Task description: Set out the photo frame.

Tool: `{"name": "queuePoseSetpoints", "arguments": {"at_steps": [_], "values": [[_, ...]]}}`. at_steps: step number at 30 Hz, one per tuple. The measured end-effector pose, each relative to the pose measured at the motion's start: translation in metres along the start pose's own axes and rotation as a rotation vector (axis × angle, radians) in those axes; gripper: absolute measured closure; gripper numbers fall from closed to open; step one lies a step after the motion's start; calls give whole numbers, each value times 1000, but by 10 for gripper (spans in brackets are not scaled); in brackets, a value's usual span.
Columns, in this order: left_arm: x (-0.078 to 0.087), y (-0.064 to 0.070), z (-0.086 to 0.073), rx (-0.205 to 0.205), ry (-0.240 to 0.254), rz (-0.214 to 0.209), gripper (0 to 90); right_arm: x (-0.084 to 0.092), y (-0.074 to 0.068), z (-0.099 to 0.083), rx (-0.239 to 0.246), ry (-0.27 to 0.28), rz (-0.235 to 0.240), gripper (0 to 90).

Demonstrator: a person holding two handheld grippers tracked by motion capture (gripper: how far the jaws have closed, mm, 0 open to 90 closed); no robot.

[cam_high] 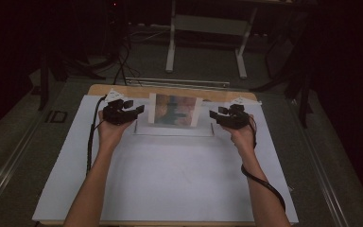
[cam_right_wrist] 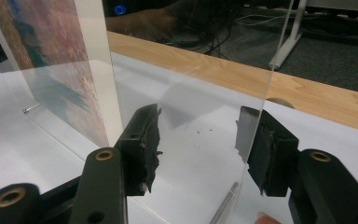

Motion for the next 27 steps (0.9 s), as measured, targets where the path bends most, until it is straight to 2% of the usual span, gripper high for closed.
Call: {"name": "queuePoseSetpoints", "arguments": {"at_steps": [7, 27], "values": [[0, 1, 1, -2, -3, 23, 431, -1, -2, 0, -19, 24, -30, 468], [9, 9, 0, -15, -7, 48, 433, 7, -7, -3, -14, 28, -40, 468]]}}
Point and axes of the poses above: each handheld gripper's, and its own axes: x roughly backward along the jaws, z roughly out of its top, y roughly to its right, the point moved 8 cm from there along -x, roughly forward along the jaws, and after that the axes turned 1 degree about -y, right-handed, at the moved point
